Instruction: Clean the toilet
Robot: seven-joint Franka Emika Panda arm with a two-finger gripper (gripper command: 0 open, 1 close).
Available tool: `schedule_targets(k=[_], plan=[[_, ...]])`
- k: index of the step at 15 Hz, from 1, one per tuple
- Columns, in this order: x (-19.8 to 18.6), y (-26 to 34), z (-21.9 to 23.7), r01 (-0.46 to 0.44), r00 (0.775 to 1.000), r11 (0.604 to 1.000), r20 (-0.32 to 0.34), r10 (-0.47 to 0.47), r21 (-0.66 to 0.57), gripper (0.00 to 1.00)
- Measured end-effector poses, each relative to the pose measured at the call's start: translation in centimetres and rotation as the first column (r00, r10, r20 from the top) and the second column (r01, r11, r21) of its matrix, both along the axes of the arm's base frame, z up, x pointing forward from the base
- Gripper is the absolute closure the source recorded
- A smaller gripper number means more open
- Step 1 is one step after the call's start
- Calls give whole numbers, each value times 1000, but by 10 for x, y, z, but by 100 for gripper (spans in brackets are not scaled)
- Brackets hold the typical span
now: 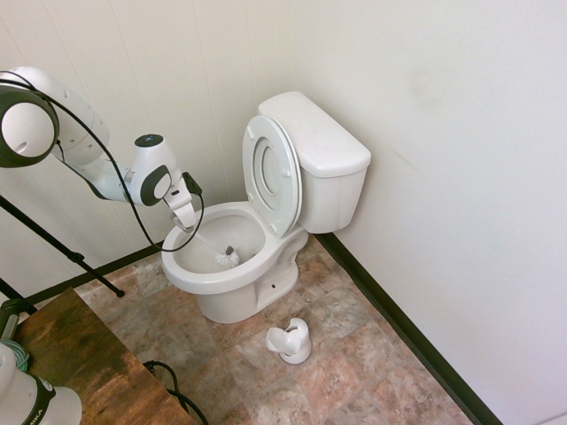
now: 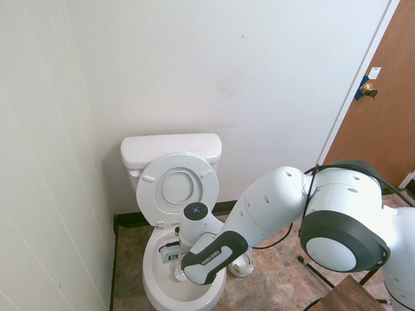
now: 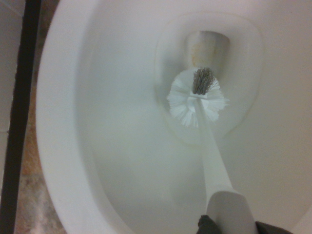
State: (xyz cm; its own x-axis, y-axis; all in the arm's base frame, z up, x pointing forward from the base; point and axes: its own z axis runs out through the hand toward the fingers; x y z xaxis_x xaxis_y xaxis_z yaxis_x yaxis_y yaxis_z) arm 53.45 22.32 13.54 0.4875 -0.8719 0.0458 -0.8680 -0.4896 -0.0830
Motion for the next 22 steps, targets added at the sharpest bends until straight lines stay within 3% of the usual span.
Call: schedule_targets(k=[4,9,13,18,22], plan=[[-11,-30,1,-30,999,999,-28,30,-16,100],[4,-80,8,16,1000,1000,-19,-16,-8,100],[52,-117,25,84,995,996,44,-85,21,100],[117,-117,27,120,988,992,92,-123,37,100],[139,-105,33,124,985,991,113,-129,57,100]])
